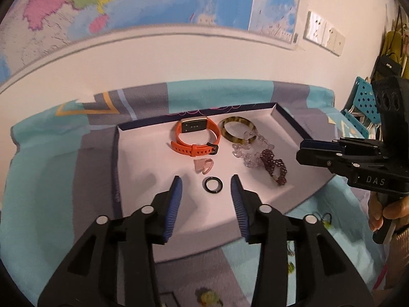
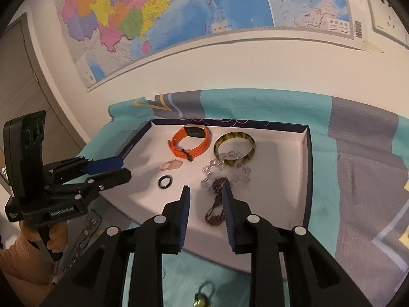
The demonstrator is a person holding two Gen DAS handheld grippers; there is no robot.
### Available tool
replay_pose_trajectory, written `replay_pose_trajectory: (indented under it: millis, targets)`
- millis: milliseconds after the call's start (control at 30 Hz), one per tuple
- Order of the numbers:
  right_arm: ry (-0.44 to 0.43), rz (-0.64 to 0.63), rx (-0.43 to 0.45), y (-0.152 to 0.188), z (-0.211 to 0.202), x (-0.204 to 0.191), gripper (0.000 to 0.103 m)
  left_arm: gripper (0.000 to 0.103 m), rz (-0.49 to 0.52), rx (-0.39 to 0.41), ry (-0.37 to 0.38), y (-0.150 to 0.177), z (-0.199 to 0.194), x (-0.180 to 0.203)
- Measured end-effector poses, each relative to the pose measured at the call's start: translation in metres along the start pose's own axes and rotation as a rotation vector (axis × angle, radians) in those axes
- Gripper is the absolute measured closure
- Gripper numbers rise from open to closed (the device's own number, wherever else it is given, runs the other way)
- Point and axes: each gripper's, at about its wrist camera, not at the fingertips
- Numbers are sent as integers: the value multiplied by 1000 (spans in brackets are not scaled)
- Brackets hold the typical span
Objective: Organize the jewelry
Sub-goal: 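Lift both open grippers out of the box over the remaining jewelry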
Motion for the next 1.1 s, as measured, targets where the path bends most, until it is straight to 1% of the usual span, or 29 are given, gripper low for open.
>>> replay_pose_trajectory:
  millis: [33, 67, 167, 300, 367, 467, 567, 667, 833, 967, 1100]
  targets:
    - [-4, 1, 5, 3, -4, -1, 72, 62, 2, 7, -3, 3, -6, 0]
    - [-9, 1, 8, 6, -9, -2, 71, 60, 2, 9, 0, 6, -10, 0]
    - [-10, -4, 13, 18, -20, -7, 68, 59, 9, 19, -11, 16, -24, -1]
    - [-6, 5, 14, 37, -36, -5, 62, 55, 5, 28, -1, 31, -40, -3]
    - [14, 11, 10, 48, -43, -3, 61, 54, 2, 25, -10, 40, -46, -5]
    - [29, 28, -10, 62, -46, 0, 60, 53, -8, 7, -3, 52, -48, -7]
    - [46, 28, -38, 75, -44, -1, 60, 53, 3, -5, -13, 61, -48, -4]
    - [49, 32, -59, 86, -41, -2, 60, 53, 11, -14, -6, 70, -49, -1]
    - [58, 40, -83, 96, -34, -4, 60, 53, 10, -23, -2, 79, -51, 2]
    - [58, 48, -85, 100, -35, -6, 60, 51, 9, -34, -3, 90, -52, 3]
    - [58, 55, -89, 103, -34, -7, 60, 51, 8, -49, 0, 98, -51, 2]
Point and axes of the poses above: each gripper's, at about its wrist camera, not at the fingertips, and z roughly the way its jaws point, x to its right, y to its underside, and after that the axes turned 3 degrees about y, right-handed
